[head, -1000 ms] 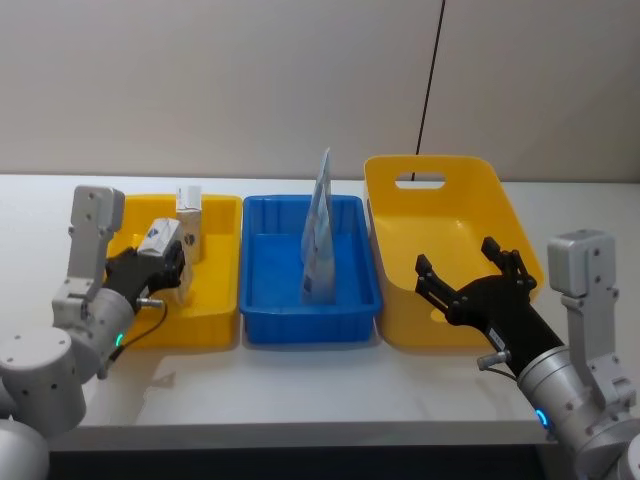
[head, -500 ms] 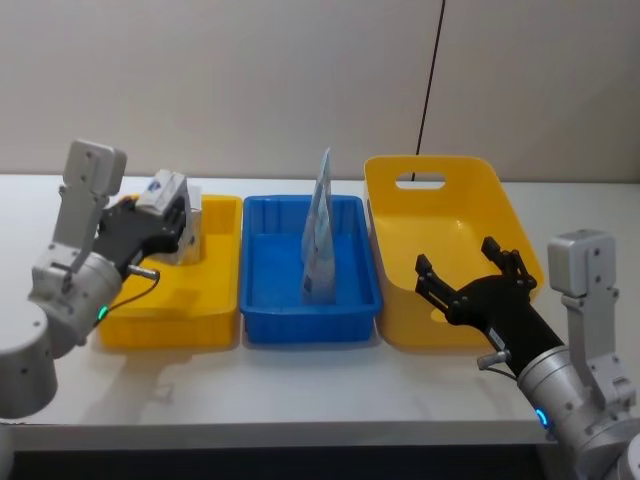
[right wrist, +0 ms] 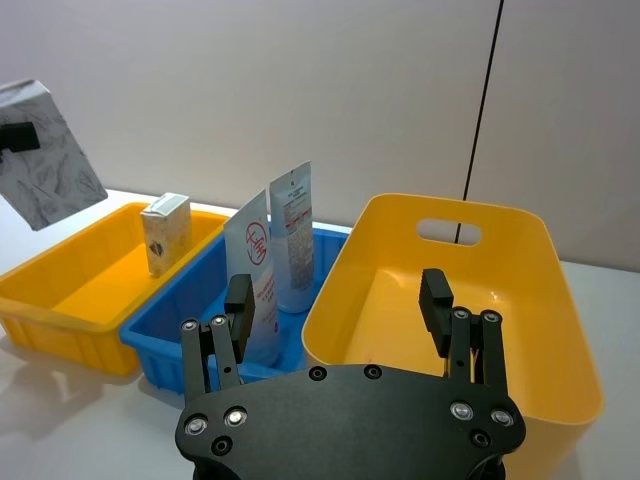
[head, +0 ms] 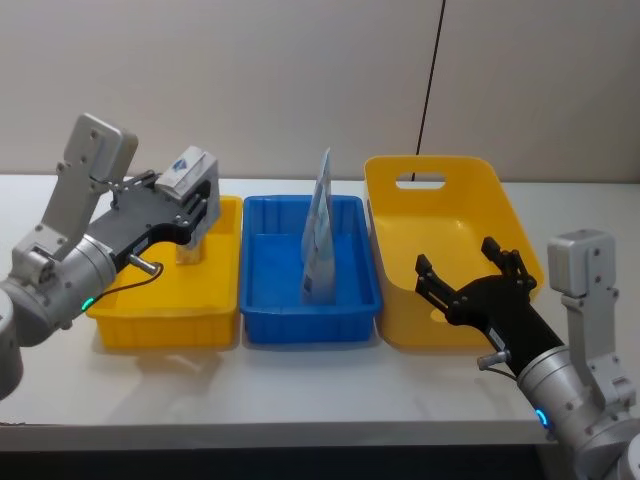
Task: Bimanual collaborative sorting of washing and personal care products
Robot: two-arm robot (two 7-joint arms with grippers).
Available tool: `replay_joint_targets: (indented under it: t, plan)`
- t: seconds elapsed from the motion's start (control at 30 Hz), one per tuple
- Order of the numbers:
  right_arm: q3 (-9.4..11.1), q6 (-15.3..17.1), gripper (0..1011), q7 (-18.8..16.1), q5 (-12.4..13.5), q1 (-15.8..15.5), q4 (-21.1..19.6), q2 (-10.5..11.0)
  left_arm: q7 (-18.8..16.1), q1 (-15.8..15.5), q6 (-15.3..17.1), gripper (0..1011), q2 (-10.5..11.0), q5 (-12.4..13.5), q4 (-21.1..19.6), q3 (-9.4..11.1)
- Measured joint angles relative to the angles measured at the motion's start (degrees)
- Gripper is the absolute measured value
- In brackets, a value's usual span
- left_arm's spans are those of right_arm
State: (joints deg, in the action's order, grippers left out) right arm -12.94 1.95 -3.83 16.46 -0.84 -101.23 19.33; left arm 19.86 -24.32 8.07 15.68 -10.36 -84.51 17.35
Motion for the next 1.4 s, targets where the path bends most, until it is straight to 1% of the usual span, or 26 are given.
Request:
replay_joint_targets:
  t: [0.07, 0.1, 0.2, 0.23, 0.37, 0.4, 0.6, 0.73, 0.83, 1.03, 1.07, 1.17, 1.27, 1.4]
  plan:
    - [0.0, 0.0, 1000, 0.0, 0.0, 0.0, 0.0, 0.0, 1.2, 0.1, 0.1, 380, 0.7, -0.3, -0.9, 0.2]
    - [0.0, 0.0, 1000, 0.0, 0.0, 0.0, 0.0, 0.0, 2.4, 0.1, 0.2, 380, 1.3, -0.7, -1.6, 0.4]
    - [0.0, 0.0, 1000, 0.0, 0.0, 0.0, 0.0, 0.0, 4.0, 0.2, 0.3, 380, 2.3, -1.1, -2.8, 0.8]
    - [0.0, 0.0, 1000, 0.0, 0.0, 0.0, 0.0, 0.0, 5.3, 0.2, 0.4, 380, 2.9, -1.5, -3.4, 1.0]
    - [0.0, 0.0, 1000, 0.0, 0.0, 0.0, 0.0, 0.0, 8.1, 0.2, 0.5, 380, 4.4, -2.4, -4.9, 1.5]
    - [0.0, 0.0, 1000, 0.0, 0.0, 0.0, 0.0, 0.0, 9.3, 0.1, 0.6, 380, 5.1, -2.8, -5.6, 1.8]
    - [0.0, 0.0, 1000, 0.0, 0.0, 0.0, 0.0, 0.0, 13.3, -0.1, 0.7, 380, 7.1, -4.2, -7.3, 2.6]
    - [0.0, 0.0, 1000, 0.0, 0.0, 0.0, 0.0, 0.0, 17.0, -0.4, 0.6, 380, 8.7, -5.5, -8.5, 3.3]
    - [0.0, 0.0, 1000, 0.0, 0.0, 0.0, 0.0, 0.0, 18.7, -0.5, 0.6, 380, 9.5, -6.1, -9.0, 3.7]
    - [0.0, 0.0, 1000, 0.0, 0.0, 0.0, 0.0, 0.0, 23.3, -1.0, 0.1, 380, 11.4, -7.8, -10.0, 4.8]
    - [0.0, 0.0, 1000, 0.0, 0.0, 0.0, 0.0, 0.0, 24.6, -1.1, -0.1, 380, 11.8, -8.2, -10.2, 5.1]
    - [0.0, 0.0, 1000, 0.0, 0.0, 0.0, 0.0, 0.0, 26.3, -1.2, -0.4, 380, 12.4, -8.8, -10.4, 5.6]
    - [0.0, 0.0, 1000, 0.0, 0.0, 0.0, 0.0, 0.0, 29.1, -1.4, -0.8, 380, 13.3, -9.8, -10.6, 6.4]
    - [0.0, 0.0, 1000, 0.0, 0.0, 0.0, 0.0, 0.0, 31.8, -1.6, -1.3, 380, 14.2, -10.8, -10.6, 7.2]
